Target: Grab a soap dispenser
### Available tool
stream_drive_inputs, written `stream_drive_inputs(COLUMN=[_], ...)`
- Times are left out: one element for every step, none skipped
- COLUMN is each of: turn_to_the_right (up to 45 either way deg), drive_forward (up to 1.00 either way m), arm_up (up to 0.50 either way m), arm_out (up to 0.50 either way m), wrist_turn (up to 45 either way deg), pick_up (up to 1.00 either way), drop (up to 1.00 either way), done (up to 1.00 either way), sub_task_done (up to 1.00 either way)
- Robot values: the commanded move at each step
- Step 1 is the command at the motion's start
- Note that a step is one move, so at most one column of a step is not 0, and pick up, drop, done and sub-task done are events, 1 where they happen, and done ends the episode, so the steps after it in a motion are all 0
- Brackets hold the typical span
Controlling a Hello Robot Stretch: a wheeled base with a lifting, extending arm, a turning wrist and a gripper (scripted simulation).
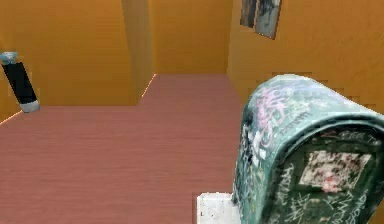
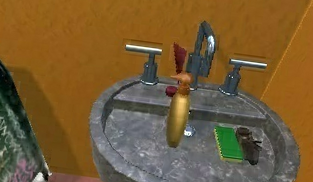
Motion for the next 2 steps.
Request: stream_drive_inputs(turn_to_the_right=[0.0, 0.0], drive_forward=[0.0, 0.0], arm_up=[0.5, 0.38], arm_out=[0.0, 0.0], wrist_turn=[0.0, 0.0], pick_up=[0.0, 0.0], drop=[0.0, 0.0], done=[0.0, 0.0], sub_task_done=[0.0, 0.0])
